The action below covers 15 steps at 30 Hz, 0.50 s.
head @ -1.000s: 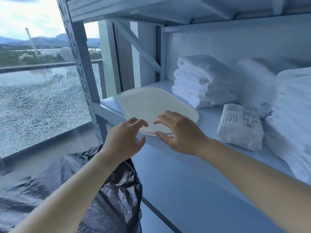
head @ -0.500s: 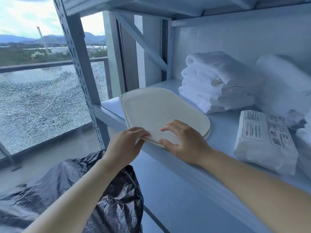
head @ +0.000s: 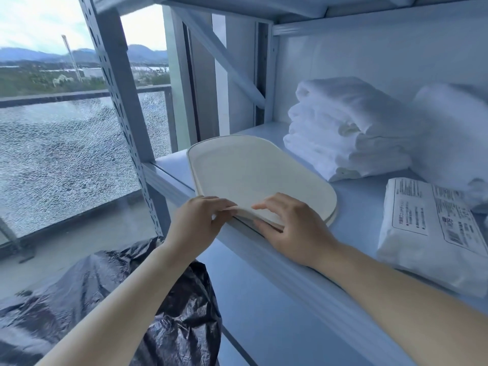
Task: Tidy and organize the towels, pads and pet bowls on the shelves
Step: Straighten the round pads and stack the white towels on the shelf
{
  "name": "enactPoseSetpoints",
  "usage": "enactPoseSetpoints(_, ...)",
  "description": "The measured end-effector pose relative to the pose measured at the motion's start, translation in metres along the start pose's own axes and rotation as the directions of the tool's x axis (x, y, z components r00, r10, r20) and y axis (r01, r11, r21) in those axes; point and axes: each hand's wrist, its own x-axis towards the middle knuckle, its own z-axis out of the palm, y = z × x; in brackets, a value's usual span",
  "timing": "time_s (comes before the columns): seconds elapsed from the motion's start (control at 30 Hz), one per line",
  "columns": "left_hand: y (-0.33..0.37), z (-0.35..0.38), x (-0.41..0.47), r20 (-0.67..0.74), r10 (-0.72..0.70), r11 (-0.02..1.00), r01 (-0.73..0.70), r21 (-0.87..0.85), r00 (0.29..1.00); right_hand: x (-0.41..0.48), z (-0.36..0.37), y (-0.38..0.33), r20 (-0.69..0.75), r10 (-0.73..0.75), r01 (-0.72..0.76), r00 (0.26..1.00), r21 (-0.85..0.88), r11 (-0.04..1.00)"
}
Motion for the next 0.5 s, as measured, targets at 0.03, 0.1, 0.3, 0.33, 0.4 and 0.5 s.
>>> enactPoseSetpoints(0.03,-0.001,-0.001,-0.001,0.013,-0.007,1.000,0.007,-0.024,1.000,0.000,0.001,0.000,0.009,-0.011,0.011,1.000,0.001,1.000)
enactPoseSetpoints(0.1,-0.003,-0.004,-0.002,0.035,-0.022,0.998,0.025,-0.062,0.999,-0.002,0.002,-0.001,0.022,-0.023,0.023,0.999,0.005,1.000)
enactPoseSetpoints(0.3,-0.020,-0.009,0.002,0.126,0.007,0.995,0.005,-0.097,0.992,-0.005,0.000,-0.005,0.053,-0.038,0.042,0.998,-0.061,0.997)
enactPoseSetpoints(0.33,-0.024,-0.009,0.001,0.129,0.019,0.995,-0.006,-0.104,0.992,-0.006,0.000,-0.006,0.062,-0.039,0.044,0.997,-0.074,0.996)
enactPoseSetpoints(0.4,-0.031,-0.009,-0.003,0.108,0.041,0.993,-0.028,-0.116,0.993,-0.006,-0.002,-0.008,0.083,-0.034,0.042,0.996,-0.102,0.994)
enactPoseSetpoints(0.5,-0.032,-0.006,-0.008,0.048,0.054,0.993,-0.049,-0.107,0.997,-0.006,-0.004,-0.010,0.094,-0.022,0.033,0.995,-0.120,0.992)
